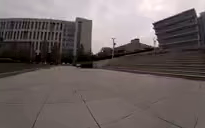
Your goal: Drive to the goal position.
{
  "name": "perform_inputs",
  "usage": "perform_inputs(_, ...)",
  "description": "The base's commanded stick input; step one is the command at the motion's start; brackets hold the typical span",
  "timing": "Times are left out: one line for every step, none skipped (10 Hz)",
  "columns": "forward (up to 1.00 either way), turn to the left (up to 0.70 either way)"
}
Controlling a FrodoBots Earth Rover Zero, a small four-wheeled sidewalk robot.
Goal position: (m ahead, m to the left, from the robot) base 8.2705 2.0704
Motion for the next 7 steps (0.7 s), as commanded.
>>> perform_inputs(1.0, 0.27)
perform_inputs(1.0, 0.27)
perform_inputs(1.0, 0.27)
perform_inputs(1.0, 0.18)
perform_inputs(1.0, 0.05)
perform_inputs(1.0, 0.0)
perform_inputs(1.0, 0.0)
